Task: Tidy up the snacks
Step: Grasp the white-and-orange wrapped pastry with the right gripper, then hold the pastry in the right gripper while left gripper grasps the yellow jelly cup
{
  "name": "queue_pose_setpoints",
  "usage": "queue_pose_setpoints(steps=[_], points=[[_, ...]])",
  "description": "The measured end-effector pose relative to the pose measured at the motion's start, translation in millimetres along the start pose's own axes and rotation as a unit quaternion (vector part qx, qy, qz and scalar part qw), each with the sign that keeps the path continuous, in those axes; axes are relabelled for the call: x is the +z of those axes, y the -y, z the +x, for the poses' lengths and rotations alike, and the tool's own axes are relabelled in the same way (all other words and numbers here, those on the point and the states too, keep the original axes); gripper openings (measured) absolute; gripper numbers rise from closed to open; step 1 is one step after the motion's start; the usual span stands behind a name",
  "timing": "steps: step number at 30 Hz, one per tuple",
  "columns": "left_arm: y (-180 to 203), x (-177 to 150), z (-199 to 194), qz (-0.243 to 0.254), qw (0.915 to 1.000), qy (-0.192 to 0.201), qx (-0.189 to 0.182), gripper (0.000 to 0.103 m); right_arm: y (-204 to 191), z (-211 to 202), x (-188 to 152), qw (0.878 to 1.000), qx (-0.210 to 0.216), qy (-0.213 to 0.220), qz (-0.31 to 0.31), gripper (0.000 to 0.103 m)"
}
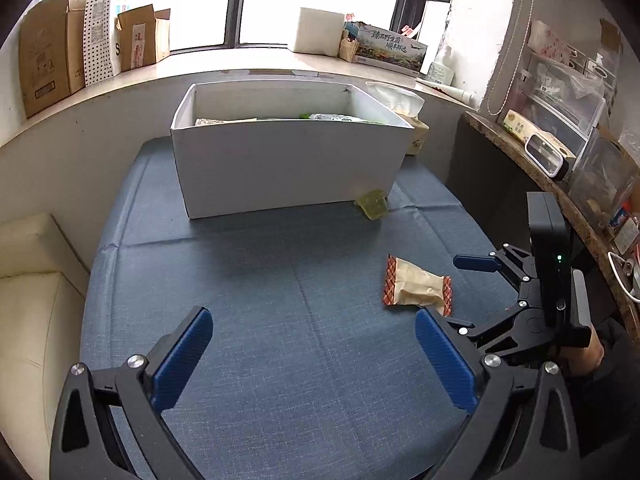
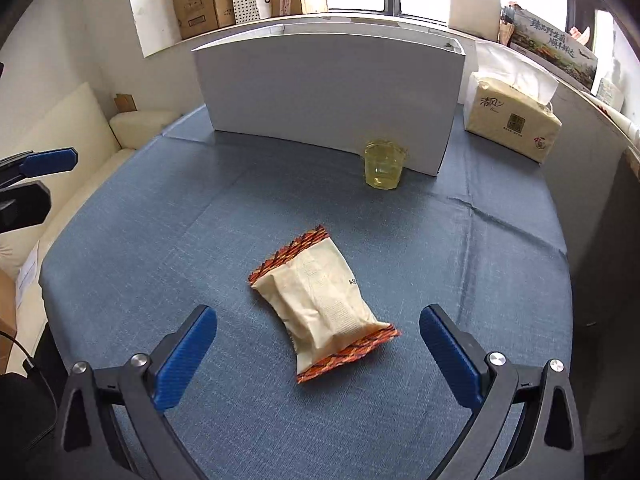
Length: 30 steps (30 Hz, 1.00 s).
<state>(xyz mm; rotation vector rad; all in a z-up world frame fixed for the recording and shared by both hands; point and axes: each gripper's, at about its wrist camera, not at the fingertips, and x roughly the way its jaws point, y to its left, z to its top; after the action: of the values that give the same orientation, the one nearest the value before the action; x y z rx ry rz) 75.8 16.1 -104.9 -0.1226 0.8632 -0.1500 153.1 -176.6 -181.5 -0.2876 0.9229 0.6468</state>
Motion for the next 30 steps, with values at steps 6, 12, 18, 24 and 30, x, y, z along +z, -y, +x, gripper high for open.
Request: queue_pose_setpoints(steps=[6,12,18,24,30], points=[[-4.5,-3.1,1.4,-0.004,1.0,-0.004,0.005,0.103,0.0,16.4,8.4,1.0,0.003,-0.016,-0.018,0.103],[-6.6,-5.0,4.4,-0.006,0.9999,-0.008,0.006,0.103,0.4,28.3,8.3,0.999,0.02,-0.035,-0.026,0.097],[-4.6,-6.4,8.1,-0.003,0.9999,-0.012,0.008,0.103,-1.0,25.0,6.7,0.999,0.003,-0.028,-0.038,0.07],[-0.3,-4.2,14.6,0.002,0.9998,-0.017,0.009,0.103,-1.1,18.5,3.9,0.999,-0.007,-0.024,-0.025,0.05],[10.9,16.2,30.1,0.008,0.9997,-0.021,0.0,0.103,7.8,-7.6,-7.1,1.0,-0.018,0.005,0.021,0.049]])
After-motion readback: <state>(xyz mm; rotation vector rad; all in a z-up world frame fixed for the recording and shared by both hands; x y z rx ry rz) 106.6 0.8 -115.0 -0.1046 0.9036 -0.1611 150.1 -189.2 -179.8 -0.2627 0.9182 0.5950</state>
